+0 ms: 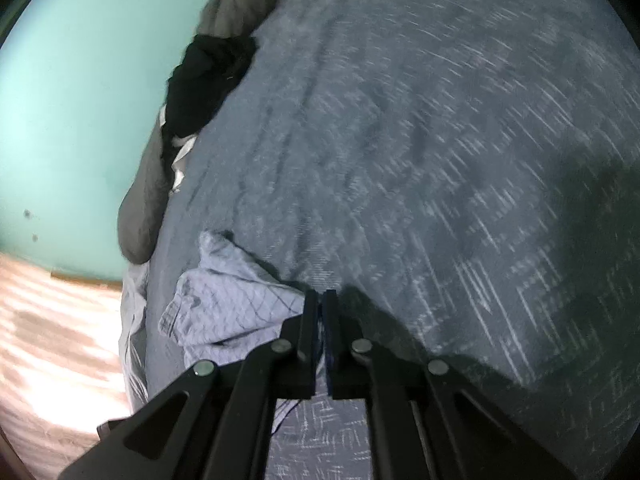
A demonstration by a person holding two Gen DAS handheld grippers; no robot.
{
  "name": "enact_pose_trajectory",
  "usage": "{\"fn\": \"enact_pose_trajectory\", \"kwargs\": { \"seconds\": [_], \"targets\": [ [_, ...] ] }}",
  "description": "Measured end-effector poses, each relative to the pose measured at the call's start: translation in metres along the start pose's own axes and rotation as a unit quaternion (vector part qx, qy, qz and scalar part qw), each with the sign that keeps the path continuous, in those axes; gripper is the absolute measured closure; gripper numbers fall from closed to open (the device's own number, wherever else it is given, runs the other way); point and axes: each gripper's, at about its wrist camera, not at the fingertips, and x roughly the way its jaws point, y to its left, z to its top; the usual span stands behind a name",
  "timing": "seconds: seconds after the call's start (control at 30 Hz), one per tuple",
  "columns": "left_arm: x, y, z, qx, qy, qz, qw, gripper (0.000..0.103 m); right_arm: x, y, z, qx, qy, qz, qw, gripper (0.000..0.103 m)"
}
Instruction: Fold clothes
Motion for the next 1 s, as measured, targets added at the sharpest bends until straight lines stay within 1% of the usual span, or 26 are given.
{"fn": "enact_pose_trajectory", "kwargs": {
  "seconds": [0.03, 0.1, 0.17, 0.2, 0.27, 0.37, 0.47, 0.53, 0.6, 0.7, 0.8, 0.83, 0.93, 1.0],
  "targets": [
    [-0.003, 0.0, 0.001, -0.003, -0.004, 0.002, 1.0, 0.085, -0.002, -0.003, 0.0, 0.012, -0.003, 0.001, 1.0, 0.097],
    [-0.011, 0.001, 0.003, -0.009, -0.012, 0.006, 0.9999, 0.084, -0.009, -0.003, -0.002, 0.014, -0.012, 0.006, 1.0, 0.078],
    [-0.024, 0.007, 0.002, -0.007, -0.021, 0.011, 0.9997, 0.082, -0.016, 0.003, -0.008, 0.002, -0.015, 0.013, 1.0, 0.072],
    [-0.03, 0.01, 0.002, -0.005, -0.024, 0.014, 0.9996, 0.082, -0.019, 0.008, -0.012, -0.007, -0.013, 0.017, 1.0, 0.072],
    [-0.033, 0.0, 0.0, -0.002, -0.029, 0.016, 0.9994, 0.082, -0.023, 0.018, -0.022, -0.024, -0.007, 0.025, 0.999, 0.072],
    [-0.034, -0.007, -0.008, 0.007, -0.028, 0.011, 0.9995, 0.082, -0.013, 0.032, -0.045, -0.033, 0.035, 0.053, 0.997, 0.072],
    [-0.03, -0.023, -0.015, 0.024, -0.024, 0.008, 0.9994, 0.081, 0.005, 0.048, -0.071, -0.045, 0.089, 0.082, 0.992, 0.072],
    [-0.029, -0.03, -0.019, 0.033, -0.023, 0.012, 0.9991, 0.081, 0.016, 0.054, -0.084, -0.056, 0.117, 0.09, 0.987, 0.072],
    [-0.028, -0.035, -0.02, 0.041, -0.023, 0.017, 0.9988, 0.081, 0.027, 0.055, -0.095, -0.058, 0.137, 0.084, 0.985, 0.072],
    [-0.027, -0.043, -0.021, 0.049, -0.024, 0.024, 0.9982, 0.081, 0.032, 0.052, -0.101, -0.043, 0.151, 0.084, 0.984, 0.072],
    [-0.025, -0.049, -0.022, 0.058, -0.024, 0.031, 0.9975, 0.081, 0.031, 0.052, -0.101, -0.024, 0.154, 0.111, 0.982, 0.072],
    [-0.024, -0.051, -0.022, 0.063, -0.024, 0.035, 0.9972, 0.081, 0.031, 0.051, -0.101, -0.02, 0.156, 0.114, 0.981, 0.072],
    [-0.026, -0.049, -0.022, 0.065, -0.027, 0.038, 0.9968, 0.081, 0.032, 0.051, -0.104, -0.023, 0.16, 0.103, 0.981, 0.072],
    [-0.027, -0.048, -0.022, 0.065, -0.029, 0.041, 0.9966, 0.081, 0.034, 0.053, -0.106, -0.016, 0.163, 0.115, 0.98, 0.072]
  ]
}}
